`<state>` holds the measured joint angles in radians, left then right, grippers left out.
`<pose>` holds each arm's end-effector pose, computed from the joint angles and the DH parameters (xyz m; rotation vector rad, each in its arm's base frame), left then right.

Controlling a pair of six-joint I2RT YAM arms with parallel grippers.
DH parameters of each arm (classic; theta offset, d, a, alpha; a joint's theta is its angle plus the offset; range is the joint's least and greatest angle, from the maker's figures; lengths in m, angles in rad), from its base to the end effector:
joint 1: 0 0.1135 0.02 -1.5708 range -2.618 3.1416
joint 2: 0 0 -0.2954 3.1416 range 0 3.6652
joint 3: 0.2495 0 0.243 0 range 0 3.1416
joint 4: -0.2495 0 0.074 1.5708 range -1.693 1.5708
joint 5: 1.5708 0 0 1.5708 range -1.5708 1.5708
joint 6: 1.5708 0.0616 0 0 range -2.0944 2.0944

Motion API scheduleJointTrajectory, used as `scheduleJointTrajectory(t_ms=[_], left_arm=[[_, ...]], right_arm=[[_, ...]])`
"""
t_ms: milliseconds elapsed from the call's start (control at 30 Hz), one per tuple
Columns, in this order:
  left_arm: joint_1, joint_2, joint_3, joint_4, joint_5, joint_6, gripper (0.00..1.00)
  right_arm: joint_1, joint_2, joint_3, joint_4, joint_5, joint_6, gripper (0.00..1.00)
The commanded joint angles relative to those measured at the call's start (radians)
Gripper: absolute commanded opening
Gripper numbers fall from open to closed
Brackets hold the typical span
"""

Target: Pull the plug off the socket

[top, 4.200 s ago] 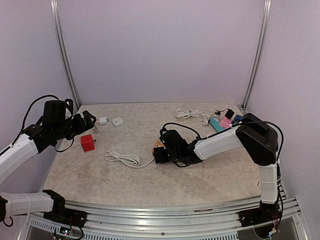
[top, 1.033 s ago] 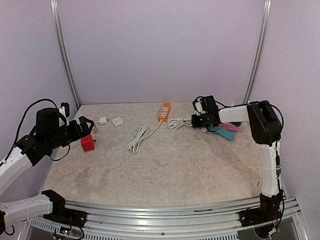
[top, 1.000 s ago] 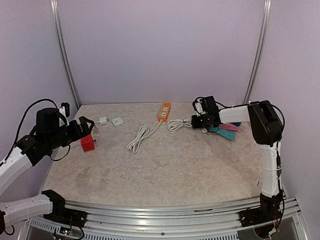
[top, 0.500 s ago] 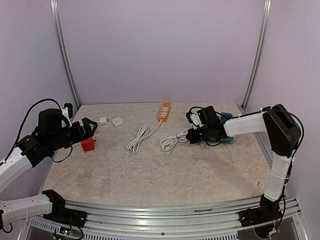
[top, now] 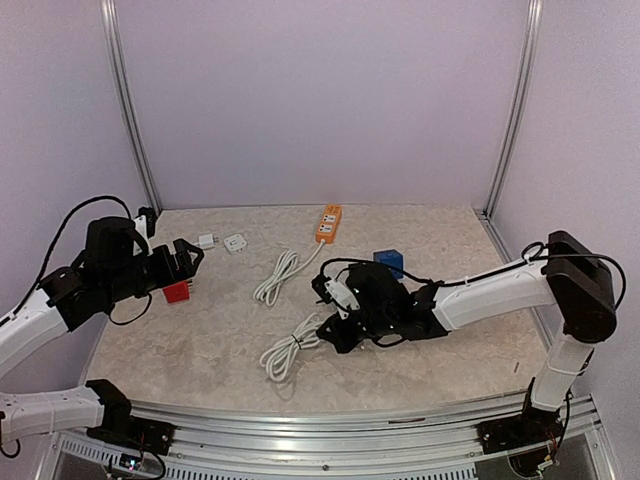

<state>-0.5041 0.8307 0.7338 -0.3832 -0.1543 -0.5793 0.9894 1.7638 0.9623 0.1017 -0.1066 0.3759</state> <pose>0.1627 -0.0789 0.3063 -0.1759 2.0771 -0.5135 0.2071 0.3270 0.1889 -0.7840 2.2772 0.8064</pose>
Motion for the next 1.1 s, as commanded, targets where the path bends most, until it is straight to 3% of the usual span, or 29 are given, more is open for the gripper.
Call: scheduleJointTrajectory(t_ms=[0, 167, 333, 367, 433, 567, 600, 633, 900, 1067], left_arm=[[-0.01, 0.011, 0.026, -0.003, -0.016, 0.0, 0.99], [-0.011, 0.022, 0.018, -0.003, -0.002, 0.005, 0.99], [-0.016, 0.042, 0.0, 0.018, 0.028, 0.017, 0.99], [-0.018, 0.048, -0.005, 0.027, 0.043, 0.024, 0.99], [-0.025, 0.069, -0.012, 0.055, 0.073, 0.041, 0.99], [-0.062, 0.159, -0.005, 0.112, 0.124, 0.093, 0.99], [-0.075, 0.193, 0.006, 0.126, 0.143, 0.11, 0.99], [-0.086, 0.24, 0.015, 0.14, 0.17, 0.127, 0.99], [-0.152, 0.543, 0.151, 0.269, 0.362, 0.256, 0.99], [-0.18, 0.723, 0.309, 0.266, 0.448, 0.345, 0.99]], right_arm=[[0.122, 0.026, 0.059, 0.084, -0.01, 0.035, 0.0], [0.201, 0.096, 0.129, 0.04, 0.008, -0.014, 0.0], [0.204, 0.061, 0.081, 0.011, 0.041, -0.033, 0.0], [0.205, 0.048, 0.07, 0.003, 0.045, -0.035, 0.07], [0.204, 0.027, 0.052, -0.007, 0.045, -0.031, 0.37], [0.203, -0.055, 0.023, -0.017, 0.087, 0.008, 0.64], [0.202, -0.079, 0.015, -0.027, 0.099, 0.024, 0.75], [0.198, -0.105, 0.011, -0.039, 0.126, 0.038, 0.78], [0.11, -0.323, -0.187, -0.053, 0.141, 0.262, 0.77], [0.018, -0.46, -0.336, -0.029, 0.158, 0.35, 0.77]])
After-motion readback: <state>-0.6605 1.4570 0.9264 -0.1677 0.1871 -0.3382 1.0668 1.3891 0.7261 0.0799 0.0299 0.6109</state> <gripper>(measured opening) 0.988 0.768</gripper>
